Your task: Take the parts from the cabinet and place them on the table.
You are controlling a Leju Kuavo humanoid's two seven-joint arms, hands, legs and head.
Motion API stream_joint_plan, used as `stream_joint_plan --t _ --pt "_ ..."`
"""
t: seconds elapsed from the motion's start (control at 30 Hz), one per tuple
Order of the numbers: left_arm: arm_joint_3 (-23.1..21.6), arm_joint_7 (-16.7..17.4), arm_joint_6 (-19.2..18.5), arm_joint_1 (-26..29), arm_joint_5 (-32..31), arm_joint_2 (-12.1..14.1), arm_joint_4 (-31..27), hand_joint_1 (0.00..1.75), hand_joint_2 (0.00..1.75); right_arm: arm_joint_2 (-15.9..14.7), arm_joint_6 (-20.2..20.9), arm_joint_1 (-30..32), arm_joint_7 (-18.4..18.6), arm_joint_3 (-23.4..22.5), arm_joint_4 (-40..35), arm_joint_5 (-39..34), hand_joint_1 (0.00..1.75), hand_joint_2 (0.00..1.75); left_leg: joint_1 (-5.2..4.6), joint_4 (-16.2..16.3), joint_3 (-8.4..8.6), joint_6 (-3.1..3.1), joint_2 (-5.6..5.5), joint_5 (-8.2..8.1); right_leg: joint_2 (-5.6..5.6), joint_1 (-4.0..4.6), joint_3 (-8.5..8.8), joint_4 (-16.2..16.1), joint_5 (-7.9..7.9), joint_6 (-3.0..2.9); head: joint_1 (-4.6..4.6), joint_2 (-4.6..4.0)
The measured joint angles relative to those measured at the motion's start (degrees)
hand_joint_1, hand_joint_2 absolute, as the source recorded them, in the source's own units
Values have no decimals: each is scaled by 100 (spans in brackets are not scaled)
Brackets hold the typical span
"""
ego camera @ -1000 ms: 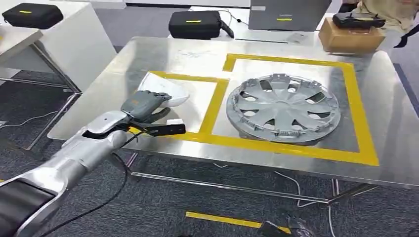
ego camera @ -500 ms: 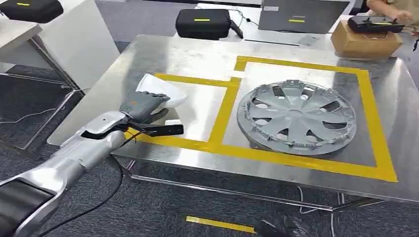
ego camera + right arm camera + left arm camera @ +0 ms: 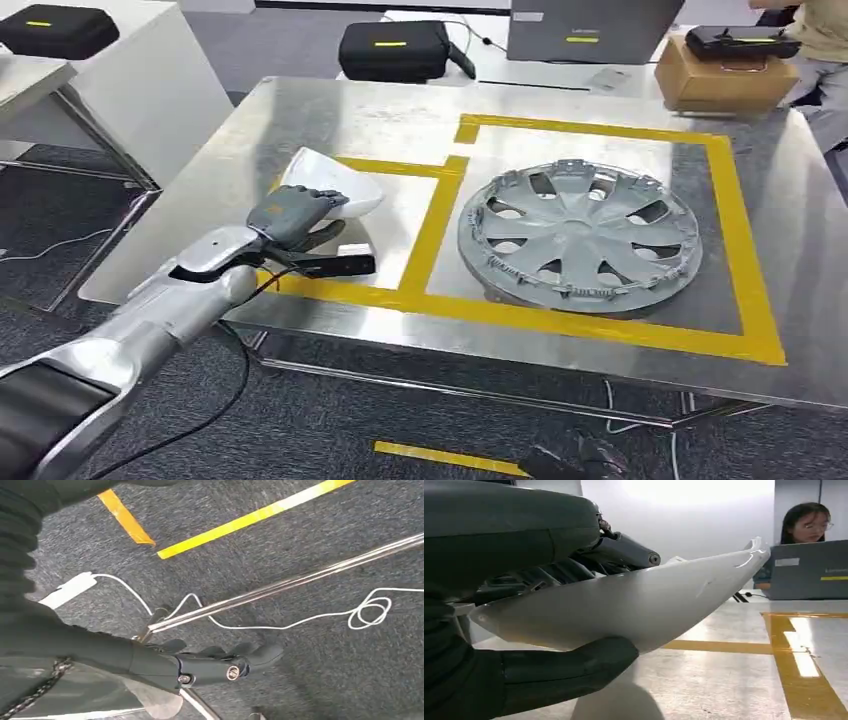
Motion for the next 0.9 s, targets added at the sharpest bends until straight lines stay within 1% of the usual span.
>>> stream_joint_plan --t 0.17,0.67,0.9 --pt "0 -15 4 -6 -2 -2 59 175 175 0 -2 0 -2 0 2 0 0 175 0 -1 -2 -45 1 10 -3 -1 1 2 7 -9 2 0" --pt "0 -94 28 41 13 9 120 175 175 0 11 -3 20 0 -2 68 0 175 -29 14 -8 -39 0 2 -14 -27 9 -1 11 -1 2 0" --pt "0 -83 151 73 -9 9 184 175 175 0 13 -9 61 0 -4 79 0 175 -28 18 -9 -37 0 -1 -14 -27 9 -1 11 0 2 0"
